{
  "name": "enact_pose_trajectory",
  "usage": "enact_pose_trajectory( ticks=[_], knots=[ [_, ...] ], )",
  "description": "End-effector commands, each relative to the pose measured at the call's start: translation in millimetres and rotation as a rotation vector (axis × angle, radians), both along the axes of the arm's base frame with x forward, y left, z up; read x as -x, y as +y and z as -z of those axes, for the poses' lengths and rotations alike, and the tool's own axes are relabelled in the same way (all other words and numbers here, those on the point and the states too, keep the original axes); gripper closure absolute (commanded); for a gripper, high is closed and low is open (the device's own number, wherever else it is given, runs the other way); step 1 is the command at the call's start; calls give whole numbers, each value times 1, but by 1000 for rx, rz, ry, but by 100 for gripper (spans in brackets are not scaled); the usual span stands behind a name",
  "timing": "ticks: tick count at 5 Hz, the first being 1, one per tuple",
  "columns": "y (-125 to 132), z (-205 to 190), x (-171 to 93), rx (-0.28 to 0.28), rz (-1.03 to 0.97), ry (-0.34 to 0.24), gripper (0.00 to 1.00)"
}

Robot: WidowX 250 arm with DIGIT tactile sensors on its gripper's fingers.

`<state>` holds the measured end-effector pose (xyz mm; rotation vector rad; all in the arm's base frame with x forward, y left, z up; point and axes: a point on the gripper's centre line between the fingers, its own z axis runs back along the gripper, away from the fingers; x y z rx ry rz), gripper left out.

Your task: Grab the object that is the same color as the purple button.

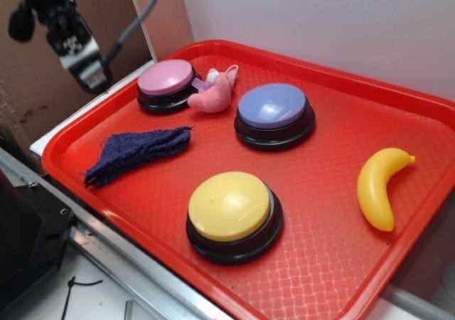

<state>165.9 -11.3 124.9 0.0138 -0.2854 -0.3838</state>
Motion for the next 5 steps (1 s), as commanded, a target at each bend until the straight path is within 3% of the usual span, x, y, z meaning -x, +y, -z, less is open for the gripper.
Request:
enact_pose_trajectory(
  ticks=[1,2,5],
  knots=[
    [6,36,-15,6,102,-27,0],
    [9,56,-21,17,118,-5,0],
    [14,97,-30,-27,113,86,0]
  ],
)
